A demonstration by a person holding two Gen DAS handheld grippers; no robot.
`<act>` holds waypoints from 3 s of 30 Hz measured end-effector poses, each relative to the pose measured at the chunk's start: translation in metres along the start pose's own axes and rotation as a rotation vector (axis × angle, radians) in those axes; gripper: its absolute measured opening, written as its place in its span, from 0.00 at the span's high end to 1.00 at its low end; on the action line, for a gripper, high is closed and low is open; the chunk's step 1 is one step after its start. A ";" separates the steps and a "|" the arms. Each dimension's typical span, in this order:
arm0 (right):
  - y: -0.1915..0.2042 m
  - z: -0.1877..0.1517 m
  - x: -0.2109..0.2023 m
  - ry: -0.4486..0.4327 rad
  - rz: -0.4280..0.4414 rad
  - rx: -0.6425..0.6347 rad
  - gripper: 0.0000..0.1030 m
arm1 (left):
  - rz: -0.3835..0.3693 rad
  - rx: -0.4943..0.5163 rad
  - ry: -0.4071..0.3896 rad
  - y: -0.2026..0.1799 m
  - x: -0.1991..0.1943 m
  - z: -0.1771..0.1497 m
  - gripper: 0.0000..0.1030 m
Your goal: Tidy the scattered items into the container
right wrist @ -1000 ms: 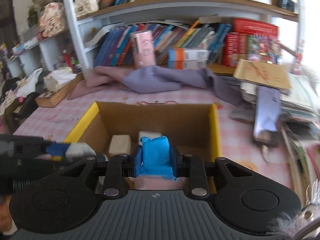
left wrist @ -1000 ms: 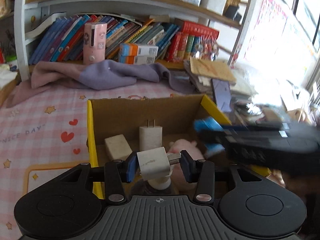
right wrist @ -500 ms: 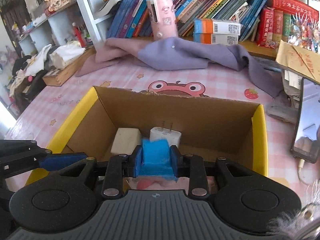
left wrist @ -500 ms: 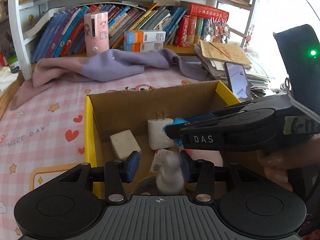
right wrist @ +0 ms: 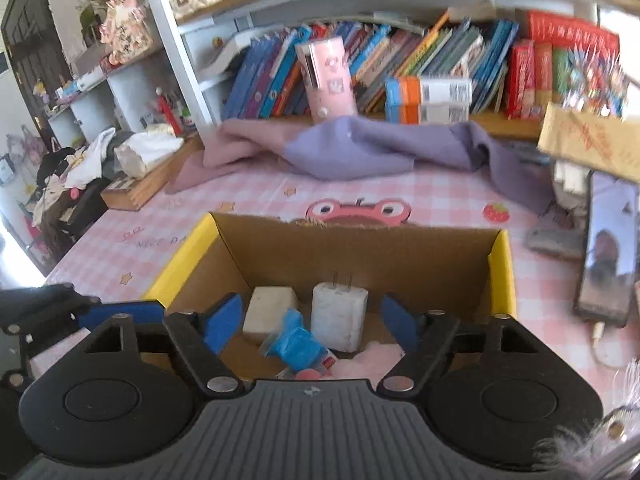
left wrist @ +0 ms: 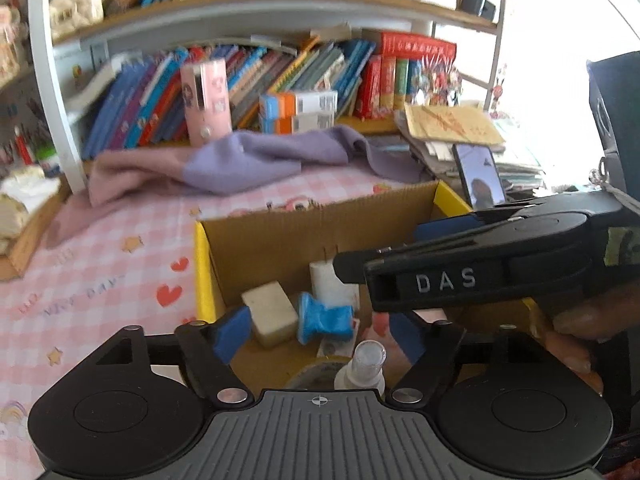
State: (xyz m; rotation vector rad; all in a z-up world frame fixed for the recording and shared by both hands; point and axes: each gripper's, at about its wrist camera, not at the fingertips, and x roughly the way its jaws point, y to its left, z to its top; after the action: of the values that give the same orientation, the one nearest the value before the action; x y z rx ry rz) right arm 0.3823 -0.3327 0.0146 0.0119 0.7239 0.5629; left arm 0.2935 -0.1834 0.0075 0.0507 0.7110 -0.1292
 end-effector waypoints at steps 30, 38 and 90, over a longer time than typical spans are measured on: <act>0.141 -0.093 -0.113 -0.220 -0.269 -0.040 0.02 | 0.092 -0.036 -0.168 0.058 -0.153 -0.097 0.04; 0.195 -0.146 -0.142 -0.197 -0.294 -0.034 0.02 | 0.109 -0.105 -0.142 0.080 -0.197 -0.145 0.04; 0.250 -0.210 -0.150 0.003 -0.277 0.002 0.00 | 0.185 -0.140 0.042 0.101 -0.226 -0.212 0.04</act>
State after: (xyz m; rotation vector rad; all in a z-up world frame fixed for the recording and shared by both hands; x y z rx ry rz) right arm 0.0376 -0.2315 -0.0006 -0.0868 0.7152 0.2977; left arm 0.0005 -0.0409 -0.0056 -0.0145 0.7522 0.0992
